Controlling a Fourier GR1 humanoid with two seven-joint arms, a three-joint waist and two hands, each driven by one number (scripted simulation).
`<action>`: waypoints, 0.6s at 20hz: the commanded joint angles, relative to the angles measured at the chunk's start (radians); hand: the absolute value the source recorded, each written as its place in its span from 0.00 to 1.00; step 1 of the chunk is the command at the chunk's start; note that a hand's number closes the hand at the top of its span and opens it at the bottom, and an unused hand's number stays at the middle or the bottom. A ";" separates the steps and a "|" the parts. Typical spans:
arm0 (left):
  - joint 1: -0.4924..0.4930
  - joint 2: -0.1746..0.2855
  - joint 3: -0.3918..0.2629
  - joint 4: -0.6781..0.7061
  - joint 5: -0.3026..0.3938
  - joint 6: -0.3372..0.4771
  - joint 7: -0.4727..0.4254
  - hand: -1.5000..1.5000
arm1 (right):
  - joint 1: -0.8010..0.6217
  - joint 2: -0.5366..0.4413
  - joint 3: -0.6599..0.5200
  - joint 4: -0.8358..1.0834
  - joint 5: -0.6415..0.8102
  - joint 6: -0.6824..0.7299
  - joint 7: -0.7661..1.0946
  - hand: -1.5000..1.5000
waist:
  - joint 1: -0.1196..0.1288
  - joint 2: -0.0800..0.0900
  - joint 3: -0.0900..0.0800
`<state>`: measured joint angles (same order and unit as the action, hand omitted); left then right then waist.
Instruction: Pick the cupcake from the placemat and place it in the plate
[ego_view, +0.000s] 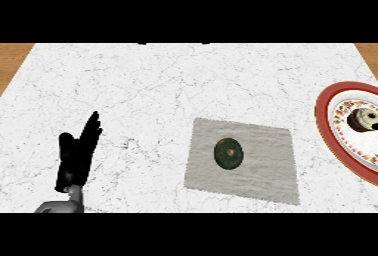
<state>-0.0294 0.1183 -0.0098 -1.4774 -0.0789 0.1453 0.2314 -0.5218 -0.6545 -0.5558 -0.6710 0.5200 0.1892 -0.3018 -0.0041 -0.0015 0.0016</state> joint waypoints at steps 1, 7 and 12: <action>0.018 -0.019 -0.021 -0.030 0.002 -0.002 0.004 0.50 | -0.021 -0.022 -0.148 0.042 -0.169 0.069 -0.075 0.00 | 0.002 0.000 0.001; 0.004 -0.001 0.022 0.041 0.029 -0.032 -0.038 0.50 | 0.067 -0.068 -0.212 0.110 -0.277 0.185 -0.138 0.00 | 0.005 0.003 -0.001; -0.032 0.023 0.042 -0.004 0.027 -0.042 0.019 0.50 | 0.102 -0.084 -0.194 0.111 -0.334 0.251 -0.184 0.00 | 0.006 0.002 -0.001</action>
<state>-0.0337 0.1152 0.0011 -1.4728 -0.0698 0.1268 0.2274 -0.4535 -0.7226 -0.7443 -0.5616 0.2376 0.3918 -0.4573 0.0014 0.0008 0.0008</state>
